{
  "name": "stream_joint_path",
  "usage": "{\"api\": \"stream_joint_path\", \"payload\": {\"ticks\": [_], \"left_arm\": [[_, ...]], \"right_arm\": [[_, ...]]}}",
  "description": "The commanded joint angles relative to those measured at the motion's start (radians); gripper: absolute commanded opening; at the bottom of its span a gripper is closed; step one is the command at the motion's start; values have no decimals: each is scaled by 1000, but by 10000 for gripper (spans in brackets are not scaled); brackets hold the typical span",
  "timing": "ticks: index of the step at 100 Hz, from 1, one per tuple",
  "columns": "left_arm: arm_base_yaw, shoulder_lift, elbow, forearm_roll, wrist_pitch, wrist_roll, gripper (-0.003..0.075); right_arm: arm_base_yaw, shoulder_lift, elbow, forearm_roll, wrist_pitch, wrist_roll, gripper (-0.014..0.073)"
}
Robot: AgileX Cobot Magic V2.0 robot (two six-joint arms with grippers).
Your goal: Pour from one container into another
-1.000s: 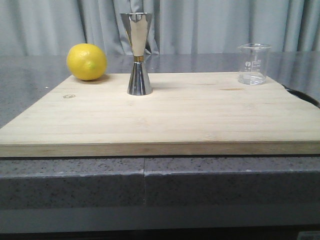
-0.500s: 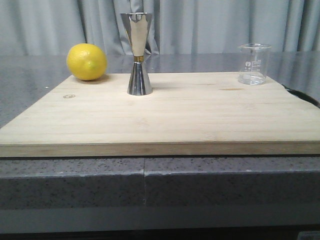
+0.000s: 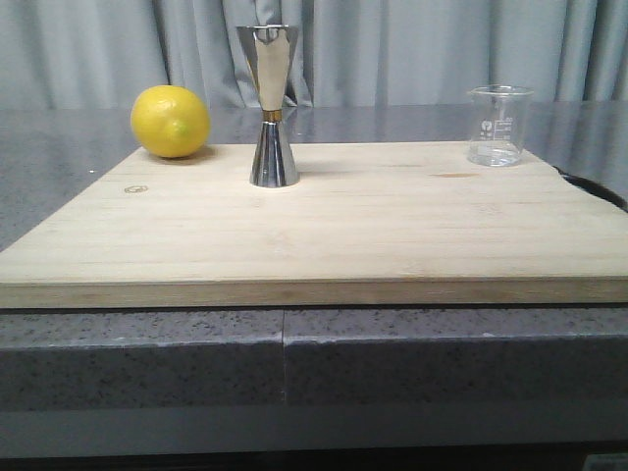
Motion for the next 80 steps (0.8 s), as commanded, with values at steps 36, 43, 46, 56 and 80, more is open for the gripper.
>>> {"api": "stream_joint_path", "payload": {"ticks": [36, 43, 46, 56, 80], "left_arm": [[180, -252, 204, -7, -210, -7, -21], [225, -359, 310, -5, -263, -7, -21], [239, -399, 353, -2, -283, -7, -21], [265, -523, 496, 11, -336, -7, -21], [268, -684, 748, 18, -550, -7, -21]], "right_arm": [[-6, -5, -26, -23, 41, 3, -67], [-6, -5, -26, -23, 41, 3, -67], [-6, -5, -26, -23, 41, 3, -67], [-6, -5, -26, -23, 41, 3, -67], [-6, -5, -26, -23, 44, 3, -67]]}}
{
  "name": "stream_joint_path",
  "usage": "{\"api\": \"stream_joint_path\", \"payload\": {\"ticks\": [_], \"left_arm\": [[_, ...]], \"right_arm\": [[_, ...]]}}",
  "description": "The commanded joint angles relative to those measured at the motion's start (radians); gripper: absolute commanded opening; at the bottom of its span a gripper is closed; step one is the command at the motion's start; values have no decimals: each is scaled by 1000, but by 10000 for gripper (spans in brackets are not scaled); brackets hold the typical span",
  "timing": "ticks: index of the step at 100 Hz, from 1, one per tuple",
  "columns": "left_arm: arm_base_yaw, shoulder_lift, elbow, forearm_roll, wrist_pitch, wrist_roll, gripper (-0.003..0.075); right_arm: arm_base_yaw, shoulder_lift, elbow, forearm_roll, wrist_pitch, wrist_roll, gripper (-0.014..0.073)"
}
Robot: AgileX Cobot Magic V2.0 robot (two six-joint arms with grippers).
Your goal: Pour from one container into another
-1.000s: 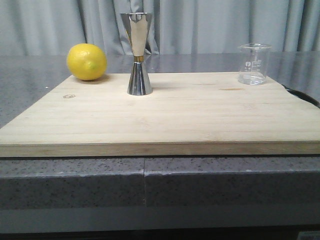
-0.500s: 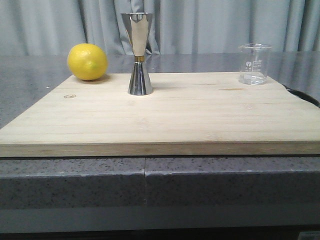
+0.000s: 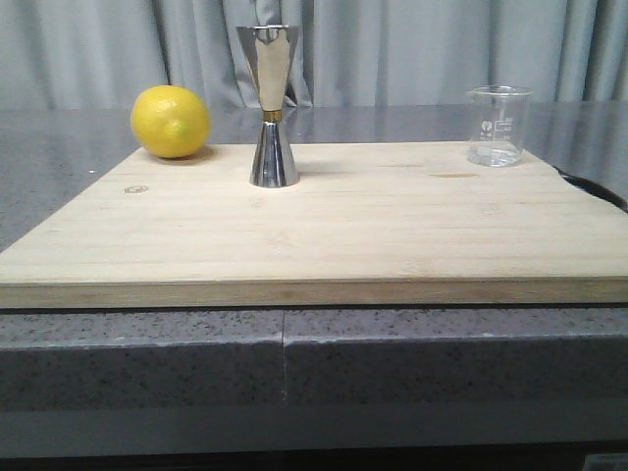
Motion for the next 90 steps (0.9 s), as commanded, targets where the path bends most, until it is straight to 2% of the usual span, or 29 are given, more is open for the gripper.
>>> {"api": "stream_joint_path", "payload": {"ticks": [1, 10, 27, 90], "left_arm": [[4, -29, 51, 3, -202, -7, -21], [4, -29, 113, 3, -306, -7, -21], [-36, -29, 110, 2, -268, 61, -21], [-43, -29, 110, 2, -270, 61, -21]], "right_arm": [[-6, -5, -26, -23, 35, 2, -67], [-6, -5, -26, -23, 39, 2, -67], [-6, -5, -26, -23, 41, 2, -67], [-6, -5, -26, -23, 44, 2, -67]]}}
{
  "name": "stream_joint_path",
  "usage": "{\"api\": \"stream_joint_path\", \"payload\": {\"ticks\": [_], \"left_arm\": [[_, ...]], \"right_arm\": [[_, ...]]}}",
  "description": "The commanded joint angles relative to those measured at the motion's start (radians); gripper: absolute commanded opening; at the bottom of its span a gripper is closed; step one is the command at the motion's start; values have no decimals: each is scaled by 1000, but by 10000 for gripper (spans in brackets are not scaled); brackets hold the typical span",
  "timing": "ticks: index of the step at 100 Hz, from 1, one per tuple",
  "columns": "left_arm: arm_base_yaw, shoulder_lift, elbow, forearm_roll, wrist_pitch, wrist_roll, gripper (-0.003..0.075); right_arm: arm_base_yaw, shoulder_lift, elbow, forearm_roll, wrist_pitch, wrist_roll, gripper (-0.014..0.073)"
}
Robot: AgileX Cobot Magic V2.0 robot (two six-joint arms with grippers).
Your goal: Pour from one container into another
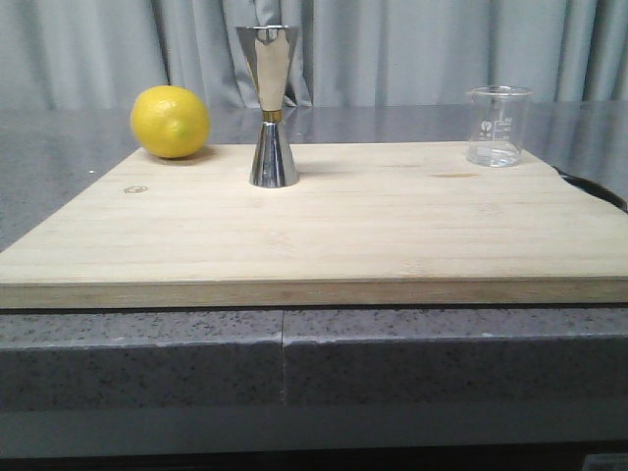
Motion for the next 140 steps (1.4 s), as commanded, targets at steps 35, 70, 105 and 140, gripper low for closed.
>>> {"api": "stream_joint_path", "payload": {"ticks": [35, 70, 105, 140], "left_arm": [[-8, -23, 22, 0, -86, 2, -21], [-8, -23, 22, 0, -86, 2, -21], [-8, -23, 22, 0, -86, 2, -21], [-8, -22, 22, 0, -86, 2, -21]], "right_arm": [[11, -46, -12, -23, 121, -14, -67], [31, -477, 239, -23, 369, -17, -67], [31, -684, 520, 1130, 438, -1156, -67], [33, -821, 759, 1742, 471, -1903, -67]]}}
